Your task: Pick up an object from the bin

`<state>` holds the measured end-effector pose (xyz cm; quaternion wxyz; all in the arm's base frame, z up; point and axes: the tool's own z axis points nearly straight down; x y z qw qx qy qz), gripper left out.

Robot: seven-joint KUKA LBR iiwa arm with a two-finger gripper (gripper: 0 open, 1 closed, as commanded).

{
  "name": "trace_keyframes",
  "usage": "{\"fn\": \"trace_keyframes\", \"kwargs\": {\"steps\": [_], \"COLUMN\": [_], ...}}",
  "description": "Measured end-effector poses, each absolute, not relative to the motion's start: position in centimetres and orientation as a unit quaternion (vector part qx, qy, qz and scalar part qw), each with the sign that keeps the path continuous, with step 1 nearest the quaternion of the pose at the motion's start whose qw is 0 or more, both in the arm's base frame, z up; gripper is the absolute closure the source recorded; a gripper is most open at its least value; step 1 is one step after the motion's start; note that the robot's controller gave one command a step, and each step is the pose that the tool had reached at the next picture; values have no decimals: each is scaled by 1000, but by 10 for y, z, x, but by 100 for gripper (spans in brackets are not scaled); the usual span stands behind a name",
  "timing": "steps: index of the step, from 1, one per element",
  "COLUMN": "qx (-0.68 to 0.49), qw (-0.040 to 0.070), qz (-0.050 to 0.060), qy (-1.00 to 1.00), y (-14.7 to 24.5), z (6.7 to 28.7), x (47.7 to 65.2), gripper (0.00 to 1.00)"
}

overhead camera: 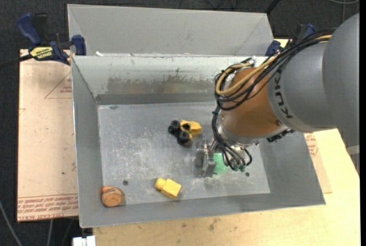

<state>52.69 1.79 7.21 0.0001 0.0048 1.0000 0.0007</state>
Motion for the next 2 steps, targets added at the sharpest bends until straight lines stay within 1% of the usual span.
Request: {"fn": "trace_keyframes", "kwargs": {"steps": [1,2], "qx": [5,5], "qw": [0,0], "qz": [0,0], "qy": [1000,1000], "y": [18,18], "z": [72,72], "x": [527,527], "gripper": [0,0]}}
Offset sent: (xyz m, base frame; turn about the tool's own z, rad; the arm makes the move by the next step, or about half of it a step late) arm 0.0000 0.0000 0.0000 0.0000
